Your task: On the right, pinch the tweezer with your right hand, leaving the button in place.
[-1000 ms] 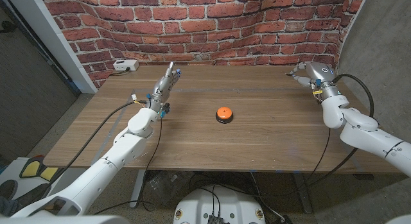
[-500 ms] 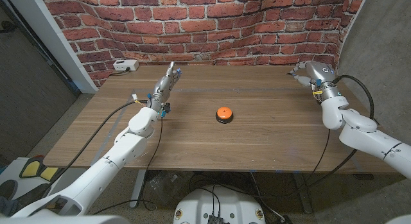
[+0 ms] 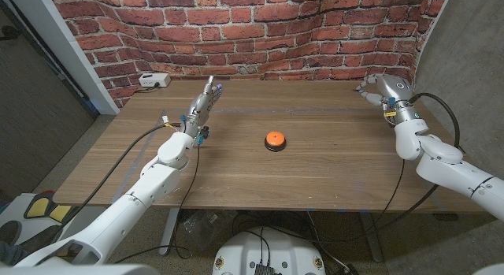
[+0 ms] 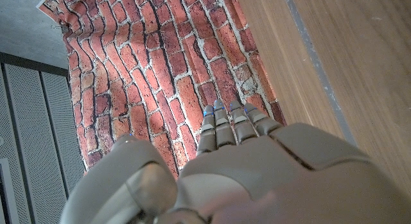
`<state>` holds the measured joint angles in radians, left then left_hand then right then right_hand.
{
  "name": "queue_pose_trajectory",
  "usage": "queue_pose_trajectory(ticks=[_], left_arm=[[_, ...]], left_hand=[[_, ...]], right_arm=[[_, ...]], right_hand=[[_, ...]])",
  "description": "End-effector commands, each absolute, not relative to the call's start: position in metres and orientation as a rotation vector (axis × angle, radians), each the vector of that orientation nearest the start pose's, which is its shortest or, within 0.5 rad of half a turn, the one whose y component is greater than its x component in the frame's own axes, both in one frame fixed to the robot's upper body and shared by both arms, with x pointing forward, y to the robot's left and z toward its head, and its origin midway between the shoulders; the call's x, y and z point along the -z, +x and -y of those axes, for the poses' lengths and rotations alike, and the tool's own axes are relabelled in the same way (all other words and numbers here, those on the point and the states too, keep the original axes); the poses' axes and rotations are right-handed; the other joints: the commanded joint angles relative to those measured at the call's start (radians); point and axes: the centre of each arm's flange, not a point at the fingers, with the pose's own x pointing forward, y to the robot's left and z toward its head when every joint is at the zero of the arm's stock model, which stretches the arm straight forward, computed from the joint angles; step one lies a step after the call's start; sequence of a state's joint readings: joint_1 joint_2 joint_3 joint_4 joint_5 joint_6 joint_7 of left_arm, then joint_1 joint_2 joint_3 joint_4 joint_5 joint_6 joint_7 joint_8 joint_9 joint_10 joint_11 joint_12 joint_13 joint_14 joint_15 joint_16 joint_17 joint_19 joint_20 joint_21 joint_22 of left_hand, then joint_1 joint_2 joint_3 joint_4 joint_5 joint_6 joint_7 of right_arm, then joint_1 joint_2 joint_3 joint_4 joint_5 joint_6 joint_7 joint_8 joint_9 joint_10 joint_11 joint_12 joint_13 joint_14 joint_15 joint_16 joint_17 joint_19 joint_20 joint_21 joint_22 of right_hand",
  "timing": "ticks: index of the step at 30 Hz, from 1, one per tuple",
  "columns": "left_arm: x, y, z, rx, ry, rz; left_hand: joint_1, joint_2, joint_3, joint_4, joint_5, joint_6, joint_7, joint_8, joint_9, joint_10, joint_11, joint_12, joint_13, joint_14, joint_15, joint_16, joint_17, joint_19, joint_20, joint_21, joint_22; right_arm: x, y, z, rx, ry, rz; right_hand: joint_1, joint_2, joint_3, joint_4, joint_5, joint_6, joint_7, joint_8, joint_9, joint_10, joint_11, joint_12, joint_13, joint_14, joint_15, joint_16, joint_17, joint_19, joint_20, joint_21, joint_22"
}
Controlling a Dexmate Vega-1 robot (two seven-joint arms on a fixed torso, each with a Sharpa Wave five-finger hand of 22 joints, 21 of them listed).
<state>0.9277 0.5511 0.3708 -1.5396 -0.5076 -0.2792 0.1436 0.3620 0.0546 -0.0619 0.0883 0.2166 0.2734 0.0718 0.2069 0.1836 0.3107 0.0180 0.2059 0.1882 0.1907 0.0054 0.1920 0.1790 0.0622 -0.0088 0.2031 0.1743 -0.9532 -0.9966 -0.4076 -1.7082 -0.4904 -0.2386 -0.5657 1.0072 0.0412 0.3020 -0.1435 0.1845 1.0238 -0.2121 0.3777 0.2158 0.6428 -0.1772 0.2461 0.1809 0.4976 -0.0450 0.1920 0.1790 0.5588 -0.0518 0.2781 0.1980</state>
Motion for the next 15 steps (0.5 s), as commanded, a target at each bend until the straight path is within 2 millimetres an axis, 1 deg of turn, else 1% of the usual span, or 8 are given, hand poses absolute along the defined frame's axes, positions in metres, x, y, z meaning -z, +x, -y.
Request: queue_pose_trajectory(ticks=[1, 8, 11, 15], left_arm=[[0.0042, 0.608, -0.2605, 0.162, 0.057, 0.703], [0.0036, 0.6078, -0.26, 0.166, 0.06, 0.704], [0.0033, 0.6073, -0.2599, 0.166, 0.061, 0.706], [0.003, 0.6066, -0.26, 0.164, 0.061, 0.707]], left_hand=[[0.007, -0.004, -0.005, 0.001, 0.001, 0.01, -0.002, -0.003, 0.005, 0.004, 0.0, 0.0, 0.003, 0.01, -0.001, -0.003, 0.003, 0.0, 0.008, -0.003, 0.006], [0.008, -0.003, -0.007, 0.001, 0.001, 0.009, -0.002, -0.004, 0.005, 0.004, -0.001, -0.001, 0.003, 0.011, -0.002, -0.003, 0.003, 0.0, 0.008, -0.002, 0.006], [0.008, -0.003, -0.007, 0.001, 0.001, 0.008, -0.002, -0.004, 0.005, 0.004, -0.003, -0.001, 0.003, 0.011, -0.001, -0.003, 0.003, 0.0, 0.008, -0.003, 0.006], [0.008, -0.003, -0.008, 0.001, 0.001, 0.009, -0.002, -0.004, 0.005, 0.005, 0.0, -0.001, 0.003, 0.011, -0.002, -0.003, 0.003, 0.0, 0.007, -0.002, 0.006]], right_arm=[[-0.0406, 0.5577, 0.3805, 0.626, -1.37, 0.769], [-0.0398, 0.5556, 0.3809, 0.632, -1.359, 0.777], [-0.0399, 0.5551, 0.3815, 0.633, -1.354, 0.776], [-0.0397, 0.5546, 0.3819, 0.633, -1.353, 0.778]], right_hand=[[-0.001, 0.009, 0.007, -0.002, 0.002, 0.02, 0.002, 0.012, 0.006, 0.011, 0.001, 0.003, 0.003, 0.015, -0.08, 0.004, 0.005, 0.006, -0.068, 0.01, 0.004], [-0.003, 0.009, 0.007, -0.002, 0.001, 0.037, 0.008, 0.019, 0.006, 0.024, 0.001, 0.005, 0.003, 0.022, -0.083, 0.004, 0.006, 0.01, -0.067, 0.012, 0.004], [-0.004, 0.009, 0.007, -0.001, 0.0, 0.046, 0.022, 0.024, 0.009, 0.028, 0.002, 0.004, 0.003, 0.024, -0.082, 0.003, 0.007, 0.011, -0.069, 0.013, 0.005], [-0.005, 0.009, 0.008, -0.001, 0.0, 0.048, 0.025, 0.026, 0.011, 0.033, 0.001, 0.006, 0.003, 0.025, -0.082, 0.003, 0.007, 0.012, -0.07, 0.014, 0.005]])
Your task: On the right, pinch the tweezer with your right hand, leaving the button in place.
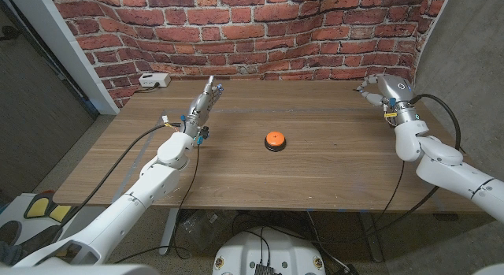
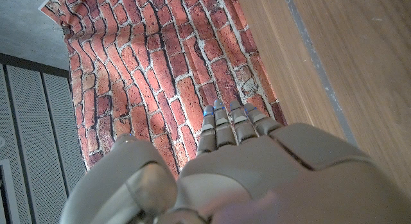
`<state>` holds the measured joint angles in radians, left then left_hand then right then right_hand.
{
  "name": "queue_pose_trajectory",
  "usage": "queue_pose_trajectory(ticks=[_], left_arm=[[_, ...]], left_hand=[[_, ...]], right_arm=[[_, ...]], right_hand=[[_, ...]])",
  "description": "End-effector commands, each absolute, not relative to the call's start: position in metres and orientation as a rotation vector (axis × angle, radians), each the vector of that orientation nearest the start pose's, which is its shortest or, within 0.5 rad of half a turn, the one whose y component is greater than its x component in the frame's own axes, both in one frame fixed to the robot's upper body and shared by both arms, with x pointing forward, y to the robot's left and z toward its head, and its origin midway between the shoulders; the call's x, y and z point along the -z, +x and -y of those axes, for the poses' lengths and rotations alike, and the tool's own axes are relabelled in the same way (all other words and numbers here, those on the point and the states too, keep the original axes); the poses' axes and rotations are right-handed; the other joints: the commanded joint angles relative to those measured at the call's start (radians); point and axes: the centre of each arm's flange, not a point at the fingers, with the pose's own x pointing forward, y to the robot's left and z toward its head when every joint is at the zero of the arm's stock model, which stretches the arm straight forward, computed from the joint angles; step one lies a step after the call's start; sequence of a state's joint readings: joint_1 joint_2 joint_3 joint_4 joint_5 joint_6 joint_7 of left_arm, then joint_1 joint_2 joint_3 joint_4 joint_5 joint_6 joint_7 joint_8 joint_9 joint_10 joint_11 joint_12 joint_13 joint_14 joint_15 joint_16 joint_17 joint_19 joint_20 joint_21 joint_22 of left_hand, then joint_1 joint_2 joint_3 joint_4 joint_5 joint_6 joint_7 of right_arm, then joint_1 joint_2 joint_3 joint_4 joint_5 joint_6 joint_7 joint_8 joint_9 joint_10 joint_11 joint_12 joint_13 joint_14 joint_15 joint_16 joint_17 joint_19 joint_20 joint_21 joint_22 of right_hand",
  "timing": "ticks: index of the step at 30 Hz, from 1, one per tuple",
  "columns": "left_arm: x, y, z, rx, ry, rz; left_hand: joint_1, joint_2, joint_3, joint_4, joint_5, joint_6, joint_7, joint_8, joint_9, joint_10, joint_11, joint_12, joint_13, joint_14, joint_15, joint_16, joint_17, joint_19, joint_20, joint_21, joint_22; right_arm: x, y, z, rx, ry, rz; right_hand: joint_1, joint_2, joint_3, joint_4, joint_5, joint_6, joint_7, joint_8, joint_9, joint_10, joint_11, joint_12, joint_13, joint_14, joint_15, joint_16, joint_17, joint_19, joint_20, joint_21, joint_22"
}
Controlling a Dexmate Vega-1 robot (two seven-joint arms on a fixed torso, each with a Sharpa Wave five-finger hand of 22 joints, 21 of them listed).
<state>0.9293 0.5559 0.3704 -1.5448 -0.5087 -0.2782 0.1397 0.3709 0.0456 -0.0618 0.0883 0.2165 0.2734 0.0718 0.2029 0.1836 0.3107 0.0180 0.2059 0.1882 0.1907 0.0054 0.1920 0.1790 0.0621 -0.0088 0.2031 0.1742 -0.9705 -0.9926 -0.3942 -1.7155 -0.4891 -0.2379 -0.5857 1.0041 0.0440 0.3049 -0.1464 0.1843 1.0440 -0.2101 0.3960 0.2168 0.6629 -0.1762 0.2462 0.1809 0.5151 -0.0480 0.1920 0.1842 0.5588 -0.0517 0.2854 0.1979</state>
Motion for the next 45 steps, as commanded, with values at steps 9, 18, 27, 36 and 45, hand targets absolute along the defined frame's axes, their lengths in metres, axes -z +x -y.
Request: queue_pose_trajectory(ticks=[9, 18, 27, 36, 45], left_arm=[[0.0026, 0.6055, -0.2589, 0.167, 0.064, 0.708], [0.0032, 0.6057, -0.2575, 0.167, 0.061, 0.707], [0.0041, 0.6068, -0.2553, 0.169, 0.058, 0.703], [0.0042, 0.6084, -0.2544, 0.174, 0.059, 0.701], [0.0046, 0.6095, -0.2554, 0.171, 0.054, 0.701]], left_hand=[[0.0, 0.007, -0.009, 0.001, 0.001, 0.009, -0.002, 0.0, 0.005, 0.003, 0.001, -0.002, 0.003, 0.011, -0.002, -0.003, 0.003, 0.0, 0.008, -0.003, 0.006], [0.0, 0.008, -0.01, 0.001, 0.0, 0.01, -0.001, 0.0, 0.005, 0.004, 0.0, -0.002, 0.004, 0.01, -0.001, -0.003, 0.003, 0.0, 0.007, -0.002, 0.006], [0.001, 0.008, -0.012, 0.001, 0.0, 0.011, -0.002, -0.001, 0.005, 0.004, 0.0, -0.002, 0.004, 0.01, -0.001, -0.003, 0.003, 0.0, 0.007, -0.002, 0.006], [0.002, 0.009, -0.013, 0.001, 0.0, 0.01, -0.001, -0.001, 0.005, 0.003, -0.001, -0.002, 0.004, 0.01, -0.001, -0.003, 0.003, -0.001, 0.008, -0.003, 0.006], [0.002, 0.01, -0.015, 0.002, 0.0, 0.01, -0.002, -0.001, 0.005, 0.004, 0.0, -0.002, 0.004, 0.011, 0.0, -0.003, 0.003, -0.001, 0.008, -0.002, 0.006]], right_arm=[[-0.0388, 0.5533, 0.3824, 0.636, -1.346, 0.786], [-0.037, 0.5523, 0.3821, 0.655, -1.353, 0.786], [-0.0345, 0.5526, 0.3846, 0.659, -1.346, 0.777], [-0.0328, 0.5519, 0.3863, 0.659, -1.349, 0.765], [-0.0339, 0.5526, 0.3854, 0.659, -1.355, 0.76]], right_hand=[[-0.002, 0.006, 0.006, 0.001, 0.0, 0.032, 0.024, 0.011, 0.013, 0.019, -0.002, 0.006, 0.003, 0.011, -0.08, 0.002, 0.002, 0.014, -0.071, 0.008, 0.006], [-0.008, 0.004, 0.005, 0.003, -0.001, 0.035, 0.008, 0.012, 0.012, 0.016, -0.01, 0.0, 0.004, 0.015, -0.078, 0.001, 0.003, 0.014, -0.069, 0.009, 0.007], [-0.015, 0.002, 0.004, 0.005, -0.001, 0.023, -0.009, 0.006, 0.009, 0.004, -0.015, -0.008, 0.004, 0.016, -0.073, 0.0, 0.005, 0.012, -0.065, 0.01, 0.007], [-0.017, 0.003, 0.005, 0.005, 0.0, -0.011, -0.01, -0.009, 0.007, -0.002, -0.015, -0.013, 0.005, 0.014, -0.072, -0.002, 0.006, 0.008, -0.06, 0.01, 0.008], [-0.017, 0.003, 0.006, 0.004, 0.0, -0.033, -0.011, -0.02, 0.006, -0.002, -0.015, -0.015, 0.005, 0.013, -0.07, -0.003, 0.005, 0.005, -0.058, 0.009, 0.008]])
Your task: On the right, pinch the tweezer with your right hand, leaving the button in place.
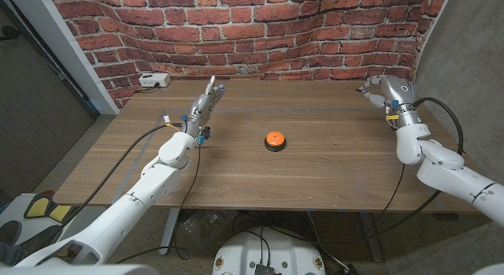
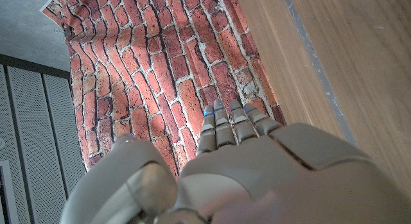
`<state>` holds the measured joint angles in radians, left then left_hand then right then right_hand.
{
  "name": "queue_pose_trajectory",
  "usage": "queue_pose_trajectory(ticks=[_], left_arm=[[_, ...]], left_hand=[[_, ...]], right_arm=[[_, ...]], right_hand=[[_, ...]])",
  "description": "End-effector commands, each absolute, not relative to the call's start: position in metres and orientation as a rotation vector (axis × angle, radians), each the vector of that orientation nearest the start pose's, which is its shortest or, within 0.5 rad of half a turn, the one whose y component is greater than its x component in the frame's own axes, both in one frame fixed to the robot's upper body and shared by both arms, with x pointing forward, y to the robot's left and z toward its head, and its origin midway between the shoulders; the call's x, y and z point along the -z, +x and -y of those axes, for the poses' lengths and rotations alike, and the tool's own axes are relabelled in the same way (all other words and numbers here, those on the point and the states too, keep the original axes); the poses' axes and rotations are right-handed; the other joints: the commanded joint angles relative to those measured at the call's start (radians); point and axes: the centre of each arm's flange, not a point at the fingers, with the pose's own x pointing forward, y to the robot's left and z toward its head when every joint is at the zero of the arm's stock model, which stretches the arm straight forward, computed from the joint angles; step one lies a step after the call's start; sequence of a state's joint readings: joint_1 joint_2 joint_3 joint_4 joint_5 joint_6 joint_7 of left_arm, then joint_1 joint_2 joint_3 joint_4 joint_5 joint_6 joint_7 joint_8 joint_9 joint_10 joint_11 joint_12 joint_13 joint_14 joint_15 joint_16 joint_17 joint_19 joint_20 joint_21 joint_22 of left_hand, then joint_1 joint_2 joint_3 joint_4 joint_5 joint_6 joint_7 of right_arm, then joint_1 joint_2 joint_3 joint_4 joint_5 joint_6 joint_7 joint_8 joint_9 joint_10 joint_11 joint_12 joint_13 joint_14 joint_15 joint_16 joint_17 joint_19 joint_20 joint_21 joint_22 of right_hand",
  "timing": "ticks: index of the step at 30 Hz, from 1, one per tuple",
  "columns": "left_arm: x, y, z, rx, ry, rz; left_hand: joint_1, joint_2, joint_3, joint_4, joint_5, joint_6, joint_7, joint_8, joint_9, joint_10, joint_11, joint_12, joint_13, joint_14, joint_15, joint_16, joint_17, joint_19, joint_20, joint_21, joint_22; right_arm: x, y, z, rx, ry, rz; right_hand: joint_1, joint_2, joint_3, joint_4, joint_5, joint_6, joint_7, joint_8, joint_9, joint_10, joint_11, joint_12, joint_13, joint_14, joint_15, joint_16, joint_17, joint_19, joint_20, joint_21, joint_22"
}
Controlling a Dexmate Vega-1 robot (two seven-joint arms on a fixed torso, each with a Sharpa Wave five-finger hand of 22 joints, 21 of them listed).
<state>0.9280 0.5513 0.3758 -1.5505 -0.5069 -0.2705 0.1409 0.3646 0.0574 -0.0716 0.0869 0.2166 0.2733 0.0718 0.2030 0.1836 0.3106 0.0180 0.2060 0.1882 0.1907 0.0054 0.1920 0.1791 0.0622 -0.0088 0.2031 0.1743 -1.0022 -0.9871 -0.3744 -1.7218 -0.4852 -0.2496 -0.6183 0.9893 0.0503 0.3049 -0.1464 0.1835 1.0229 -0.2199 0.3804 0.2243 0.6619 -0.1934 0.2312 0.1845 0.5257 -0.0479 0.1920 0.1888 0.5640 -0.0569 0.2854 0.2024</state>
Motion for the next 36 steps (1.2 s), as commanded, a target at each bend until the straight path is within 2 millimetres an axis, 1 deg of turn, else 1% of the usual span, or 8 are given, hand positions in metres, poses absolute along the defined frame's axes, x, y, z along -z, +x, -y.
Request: queue_pose_trajectory(ticks=[1, 4, 10, 36], left_arm=[[0.0047, 0.6096, -0.2556, 0.171, 0.054, 0.7], [0.005, 0.61, -0.2563, 0.169, 0.051, 0.7], [0.0048, 0.6112, -0.2577, 0.168, 0.05, 0.699], [-0.0002, 0.6132, -0.2616, 0.173, 0.06, 0.695]], left_hand=[[0.009, -0.002, -0.005, 0.003, 0.0, 0.01, -0.002, -0.001, 0.005, 0.003, 0.001, -0.003, 0.004, 0.011, -0.001, -0.003, 0.003, 0.0, 0.008, -0.002, 0.006], [0.009, -0.002, -0.006, 0.003, 0.0, 0.01, -0.002, -0.001, 0.005, 0.003, -0.003, -0.003, 0.004, 0.011, 0.0, -0.003, 0.003, 0.0, 0.008, -0.002, 0.006], [0.009, -0.001, -0.007, 0.003, 0.0, 0.011, -0.002, -0.001, 0.005, 0.003, 0.0, -0.003, 0.004, 0.011, 0.0, -0.003, 0.003, 0.0, 0.008, -0.002, 0.006], [0.011, 0.001, -0.011, 0.004, 0.0, 0.012, -0.002, -0.001, 0.005, 0.003, -0.001, -0.003, 0.004, 0.011, -0.001, -0.003, 0.003, 0.0, 0.008, -0.002, 0.006]], right_arm=[[-0.034, 0.5528, 0.3852, 0.658, -1.356, 0.76], [-0.0344, 0.5532, 0.385, 0.657, -1.357, 0.76], [-0.0353, 0.5541, 0.3843, 0.655, -1.362, 0.756], [-0.0354, 0.5518, 0.3822, 0.654, -1.369, 0.753]], right_hand=[[-0.002, -0.004, 0.006, 0.003, 0.001, -0.017, -0.001, -0.007, -0.002, -0.002, 0.002, 0.0, 0.001, 0.002, -0.069, -0.004, 0.001, -0.002, -0.052, 0.009, 0.004], [-0.002, -0.004, 0.006, 0.003, 0.001, -0.019, -0.001, -0.008, -0.003, -0.002, 0.002, 0.0, 0.001, 0.001, -0.069, -0.004, 0.001, -0.002, -0.052, 0.009, 0.004], [-0.003, -0.005, 0.006, 0.003, 0.001, -0.024, -0.002, -0.011, -0.003, -0.002, 0.002, -0.001, 0.001, -0.001, -0.068, -0.005, 0.0, -0.002, -0.051, 0.009, 0.004], [-0.014, -0.011, 0.002, 0.005, -0.001, -0.053, -0.004, -0.03, -0.008, -0.01, 0.004, -0.006, 0.002, -0.005, -0.065, -0.008, -0.001, -0.008, -0.045, 0.008, 0.004]])
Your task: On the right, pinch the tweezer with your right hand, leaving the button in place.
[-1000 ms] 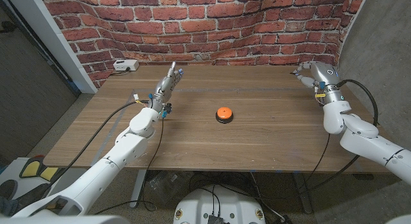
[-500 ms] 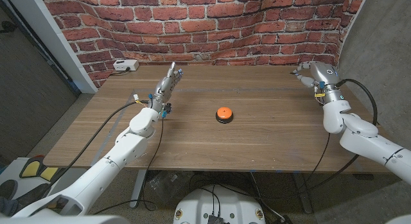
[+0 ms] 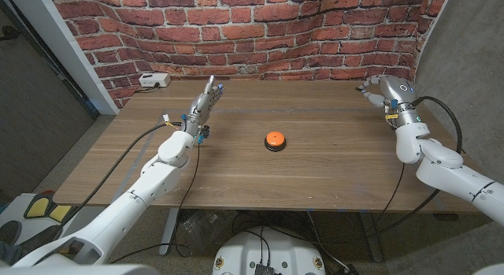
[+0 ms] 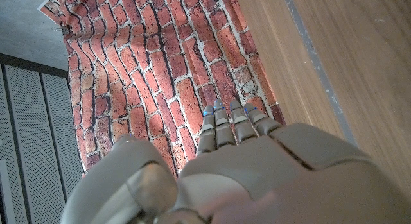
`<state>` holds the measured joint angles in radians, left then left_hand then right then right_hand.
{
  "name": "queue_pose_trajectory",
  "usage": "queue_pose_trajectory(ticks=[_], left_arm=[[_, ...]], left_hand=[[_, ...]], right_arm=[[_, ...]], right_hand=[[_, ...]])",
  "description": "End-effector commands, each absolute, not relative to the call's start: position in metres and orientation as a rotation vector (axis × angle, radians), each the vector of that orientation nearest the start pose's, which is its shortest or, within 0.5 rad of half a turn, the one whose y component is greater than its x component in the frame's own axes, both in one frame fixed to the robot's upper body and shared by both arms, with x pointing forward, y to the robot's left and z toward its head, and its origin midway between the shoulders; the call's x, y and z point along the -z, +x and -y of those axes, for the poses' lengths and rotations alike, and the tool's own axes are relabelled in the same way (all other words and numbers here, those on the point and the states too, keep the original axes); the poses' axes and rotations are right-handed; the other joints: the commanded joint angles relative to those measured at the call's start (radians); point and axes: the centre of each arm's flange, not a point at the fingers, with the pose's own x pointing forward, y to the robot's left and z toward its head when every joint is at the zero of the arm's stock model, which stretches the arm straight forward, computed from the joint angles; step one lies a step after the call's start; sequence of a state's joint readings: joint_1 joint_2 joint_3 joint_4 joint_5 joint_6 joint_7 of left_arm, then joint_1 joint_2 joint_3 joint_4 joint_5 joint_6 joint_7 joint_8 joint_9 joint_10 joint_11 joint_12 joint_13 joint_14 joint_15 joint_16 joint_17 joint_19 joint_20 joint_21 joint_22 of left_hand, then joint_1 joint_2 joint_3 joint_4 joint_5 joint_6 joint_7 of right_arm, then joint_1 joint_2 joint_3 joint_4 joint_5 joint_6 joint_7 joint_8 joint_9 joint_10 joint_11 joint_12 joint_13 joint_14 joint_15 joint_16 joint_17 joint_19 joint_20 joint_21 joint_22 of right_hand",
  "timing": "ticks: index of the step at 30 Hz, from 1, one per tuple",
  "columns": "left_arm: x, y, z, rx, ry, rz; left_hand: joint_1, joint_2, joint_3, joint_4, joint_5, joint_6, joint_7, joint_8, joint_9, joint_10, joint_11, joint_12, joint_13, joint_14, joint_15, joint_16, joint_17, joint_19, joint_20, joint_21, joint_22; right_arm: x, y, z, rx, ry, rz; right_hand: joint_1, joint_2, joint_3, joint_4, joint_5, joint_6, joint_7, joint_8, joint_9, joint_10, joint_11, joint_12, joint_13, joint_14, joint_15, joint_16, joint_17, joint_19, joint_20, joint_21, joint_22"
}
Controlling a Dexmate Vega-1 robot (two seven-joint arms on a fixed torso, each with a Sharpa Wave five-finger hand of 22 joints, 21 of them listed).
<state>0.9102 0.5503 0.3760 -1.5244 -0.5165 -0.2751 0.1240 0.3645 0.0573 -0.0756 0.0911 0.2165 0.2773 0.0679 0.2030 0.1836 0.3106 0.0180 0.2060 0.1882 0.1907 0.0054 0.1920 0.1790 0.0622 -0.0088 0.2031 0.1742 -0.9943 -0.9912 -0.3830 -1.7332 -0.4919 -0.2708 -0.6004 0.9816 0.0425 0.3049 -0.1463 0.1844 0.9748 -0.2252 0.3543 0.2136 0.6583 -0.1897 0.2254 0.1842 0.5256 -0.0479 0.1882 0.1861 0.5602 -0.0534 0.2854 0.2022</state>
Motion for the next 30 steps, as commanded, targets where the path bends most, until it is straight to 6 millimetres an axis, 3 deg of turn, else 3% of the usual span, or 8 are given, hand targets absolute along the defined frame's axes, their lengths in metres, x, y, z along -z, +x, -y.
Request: queue_pose_trajectory(ticks=[1, 30], left_arm=[[0.0, 0.613, -0.262, 0.172, 0.06, 0.695], [0.013, 0.612, -0.265, 0.164, 0.03, 0.687]], left_hand=[[0.011, 0.001, -0.007, -0.001, 0.0, 0.008, 0.002, -0.001, 0.005, 0.003, 0.0, -0.003, 0.004, 0.011, -0.001, -0.003, 0.003, 0.0, 0.008, -0.002, 0.006], [0.013, 0.004, -0.011, 0.0, 0.0, 0.007, 0.001, -0.002, 0.005, 0.004, 0.001, -0.003, 0.004, 0.01, 0.0, -0.004, 0.003, -0.001, 0.009, -0.002, 0.006]], right_arm=[[-0.036, 0.552, 0.382, 0.654, -1.372, 0.752], [-0.04, 0.555, 0.382, 0.637, -1.483, 0.711]], right_hand=[[-0.006, -0.003, 0.002, 0.005, -0.001, -0.005, 0.002, -0.005, 0.003, -0.006, 0.0, -0.001, 0.002, -0.005, -0.065, -0.004, 0.002, -0.005, -0.049, 0.008, 0.004], [-0.011, -0.006, 0.002, 0.004, -0.001, 0.004, 0.002, -0.009, -0.001, -0.001, -0.004, 0.0, 0.002, -0.003, -0.065, -0.003, 0.001, -0.006, -0.047, 0.008, 0.004]])
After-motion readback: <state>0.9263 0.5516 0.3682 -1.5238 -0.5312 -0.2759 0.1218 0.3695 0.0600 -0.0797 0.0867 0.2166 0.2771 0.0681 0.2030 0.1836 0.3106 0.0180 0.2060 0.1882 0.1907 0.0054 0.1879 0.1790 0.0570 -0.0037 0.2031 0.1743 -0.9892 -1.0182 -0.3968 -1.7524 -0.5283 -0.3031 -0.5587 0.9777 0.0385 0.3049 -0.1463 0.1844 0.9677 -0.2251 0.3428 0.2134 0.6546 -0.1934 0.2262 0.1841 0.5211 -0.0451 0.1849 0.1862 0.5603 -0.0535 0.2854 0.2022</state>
